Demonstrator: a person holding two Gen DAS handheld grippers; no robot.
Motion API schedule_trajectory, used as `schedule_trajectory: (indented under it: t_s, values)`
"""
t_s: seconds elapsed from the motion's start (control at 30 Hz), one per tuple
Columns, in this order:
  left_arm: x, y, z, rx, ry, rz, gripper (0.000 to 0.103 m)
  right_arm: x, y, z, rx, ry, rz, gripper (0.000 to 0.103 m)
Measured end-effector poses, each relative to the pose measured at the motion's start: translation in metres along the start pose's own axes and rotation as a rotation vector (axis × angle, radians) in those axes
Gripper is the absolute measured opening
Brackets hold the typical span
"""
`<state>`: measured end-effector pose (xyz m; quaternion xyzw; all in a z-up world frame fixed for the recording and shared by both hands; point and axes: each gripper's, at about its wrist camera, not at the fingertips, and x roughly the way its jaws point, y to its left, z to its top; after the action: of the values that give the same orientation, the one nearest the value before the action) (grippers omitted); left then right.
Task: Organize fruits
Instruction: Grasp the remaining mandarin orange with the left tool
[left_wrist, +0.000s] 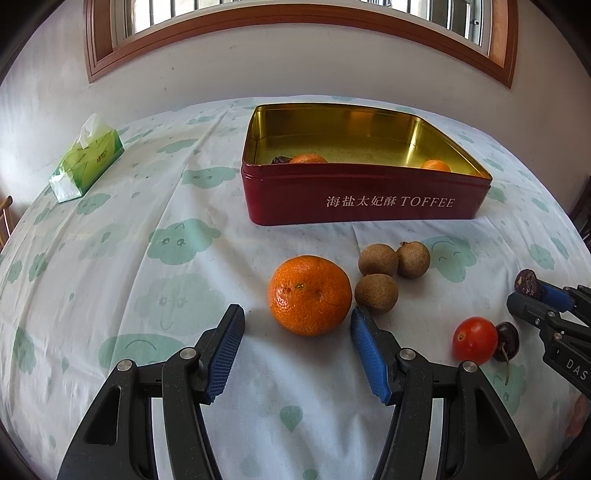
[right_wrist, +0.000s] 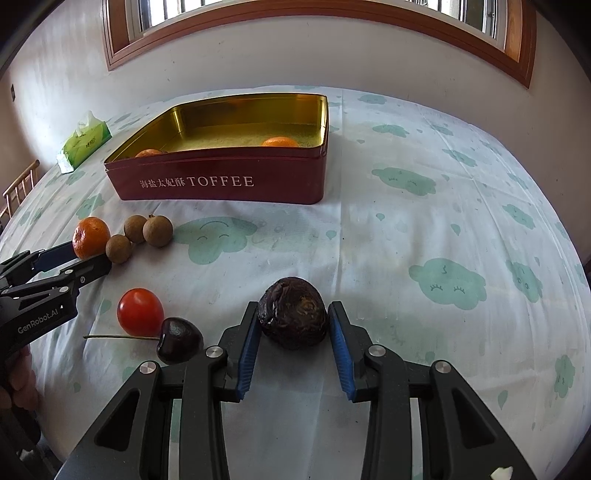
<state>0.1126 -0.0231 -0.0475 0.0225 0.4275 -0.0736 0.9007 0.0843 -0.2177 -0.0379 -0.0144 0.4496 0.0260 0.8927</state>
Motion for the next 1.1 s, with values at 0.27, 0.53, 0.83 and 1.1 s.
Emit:
schedule_trajectory:
  t_s: [0.27,0.53,0.83,1.1]
  values:
    - [0.0047,-0.0016,0.0074,0.007,-0.006,0.007,0.061,0.0042,-0.0003,0.0054,-0.002,0.002,-0.003,0.035]
    - [0.0049,0.0000,0.0072,0.009,-0.010,-0.007,0.052,0.0043,-0.0003,0.0055,0.002,0.002,-0.003,0.035]
    - [0.0025,-0.0047,0.0056,0.022,-0.017,-0.020,0.044,0.0045,-0.0003,0.0055,0.001,0.003,-0.004,0.035]
    - [0.0024,-0.0059,0.0052,0.024,-0.019,-0.012,0.044,0.0046,0.0004,0.0054,0.000,0.003,-0.004,0.035]
